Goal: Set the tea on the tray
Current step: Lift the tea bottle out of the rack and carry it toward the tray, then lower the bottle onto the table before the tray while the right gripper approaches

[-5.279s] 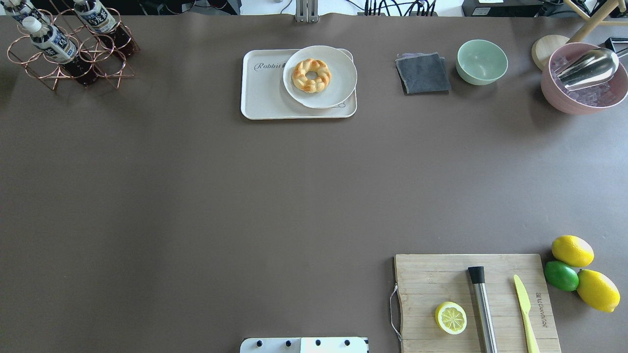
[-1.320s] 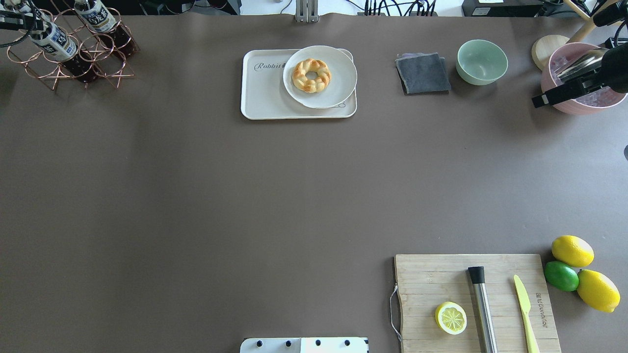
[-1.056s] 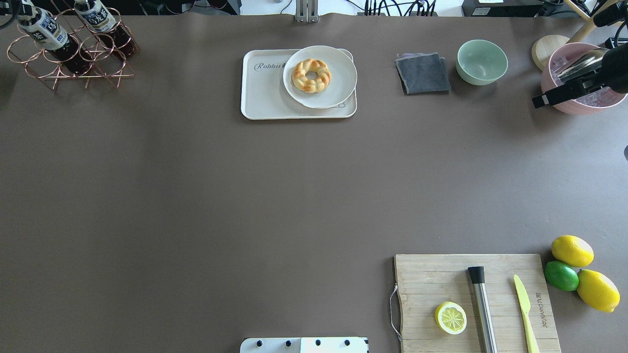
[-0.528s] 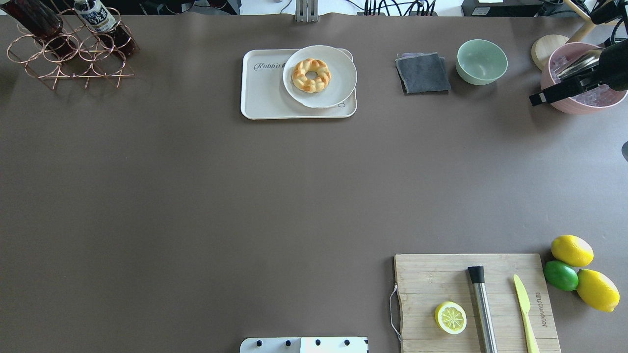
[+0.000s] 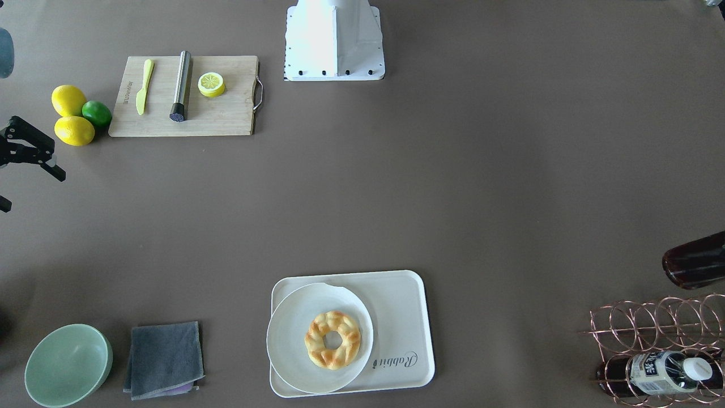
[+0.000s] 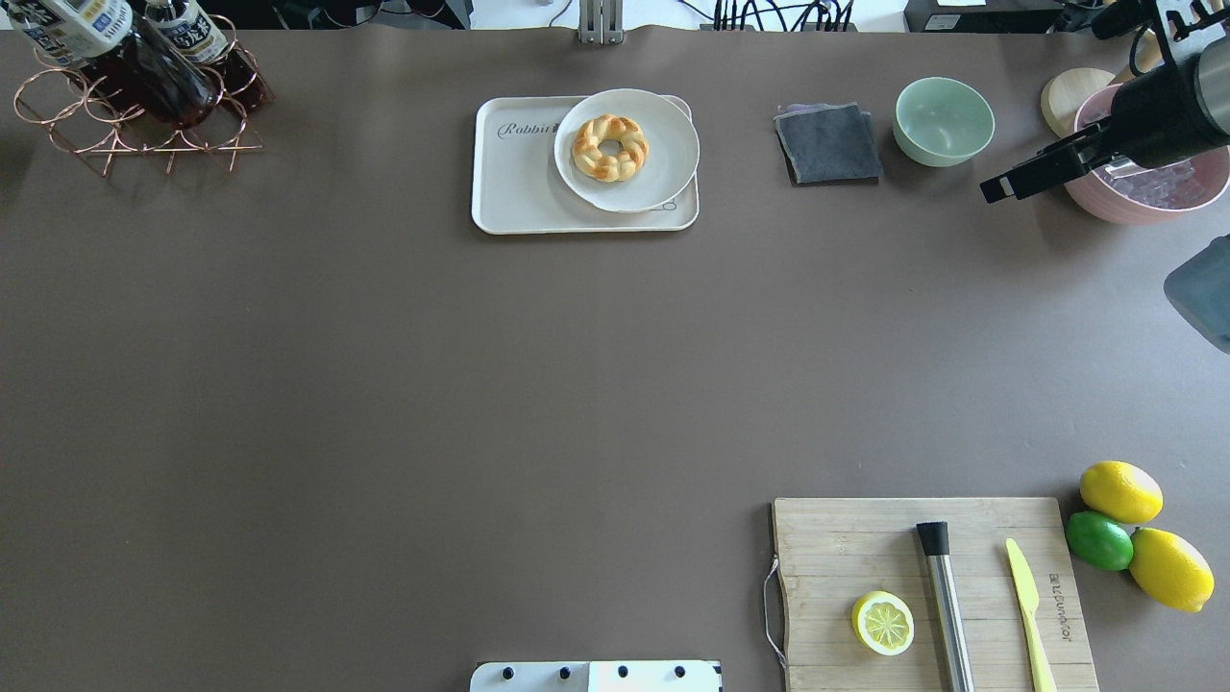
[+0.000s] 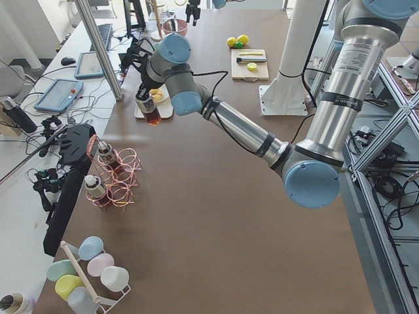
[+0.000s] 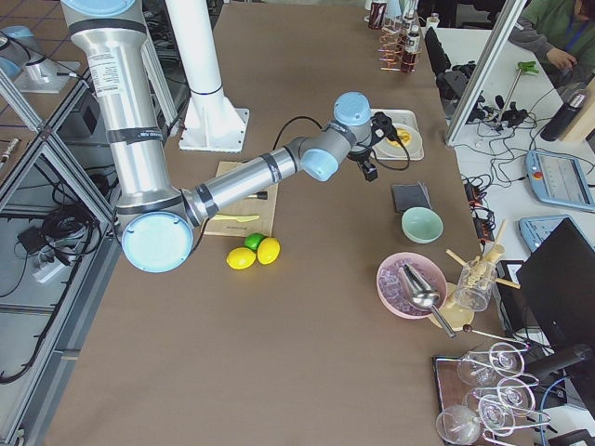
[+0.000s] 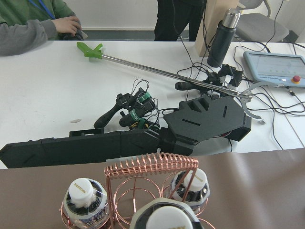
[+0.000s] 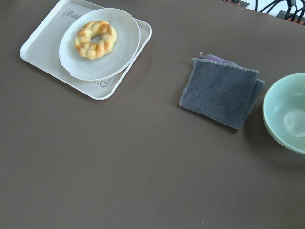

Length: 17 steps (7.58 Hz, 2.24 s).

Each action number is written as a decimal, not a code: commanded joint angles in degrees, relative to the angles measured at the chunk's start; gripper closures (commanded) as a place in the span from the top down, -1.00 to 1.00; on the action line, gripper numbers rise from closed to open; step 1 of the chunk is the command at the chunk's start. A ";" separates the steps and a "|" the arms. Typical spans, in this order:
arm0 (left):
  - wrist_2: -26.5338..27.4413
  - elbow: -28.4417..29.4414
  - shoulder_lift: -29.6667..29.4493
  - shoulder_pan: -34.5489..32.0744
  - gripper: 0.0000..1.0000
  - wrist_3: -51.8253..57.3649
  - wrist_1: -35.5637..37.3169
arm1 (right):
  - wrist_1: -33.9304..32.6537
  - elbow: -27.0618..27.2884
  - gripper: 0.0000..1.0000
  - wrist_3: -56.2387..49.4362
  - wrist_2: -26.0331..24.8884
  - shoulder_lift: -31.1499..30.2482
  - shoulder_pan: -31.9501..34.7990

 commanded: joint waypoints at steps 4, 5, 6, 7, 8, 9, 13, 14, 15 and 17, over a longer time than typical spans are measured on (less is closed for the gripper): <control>29.54 -3.92 -13.02 31.90 -1.00 0.04 16.42 | -0.09 6.53 0.98 4.25 -6.43 3.69 -8.64; 32.30 -3.75 -15.67 35.00 -1.00 -0.05 20.38 | -0.09 6.63 0.98 4.28 -9.07 3.77 -10.67; 34.93 -3.83 -17.61 37.55 -1.00 -0.05 24.24 | -0.09 6.63 0.98 4.28 -11.97 4.03 -12.43; 38.27 -3.66 -19.63 41.23 -1.00 -0.05 27.24 | -0.09 6.63 0.98 4.80 -13.73 4.21 -13.66; 41.08 -3.22 -20.96 44.05 -1.00 -0.05 27.97 | -0.09 6.63 0.98 5.24 -15.14 4.82 -14.72; 41.46 -3.13 -20.97 45.82 -1.00 -0.13 27.97 | -0.18 6.63 0.98 5.94 -15.94 6.05 -15.86; 45.91 -2.08 -21.32 52.58 -1.00 -4.61 26.23 | -0.18 6.63 0.98 8.75 -19.02 7.90 -19.20; 46.29 -1.99 -21.15 53.65 -1.00 -4.70 25.17 | -0.18 6.63 0.98 9.19 -19.11 8.25 -19.91; 46.38 -1.99 -21.06 54.62 -1.00 -4.62 25.16 | -0.18 6.63 0.98 9.28 -20.59 8.86 -21.05; 46.47 -2.16 -20.79 54.72 -1.00 -4.62 25.16 | -0.18 7.42 0.98 9.29 -22.89 8.78 -22.73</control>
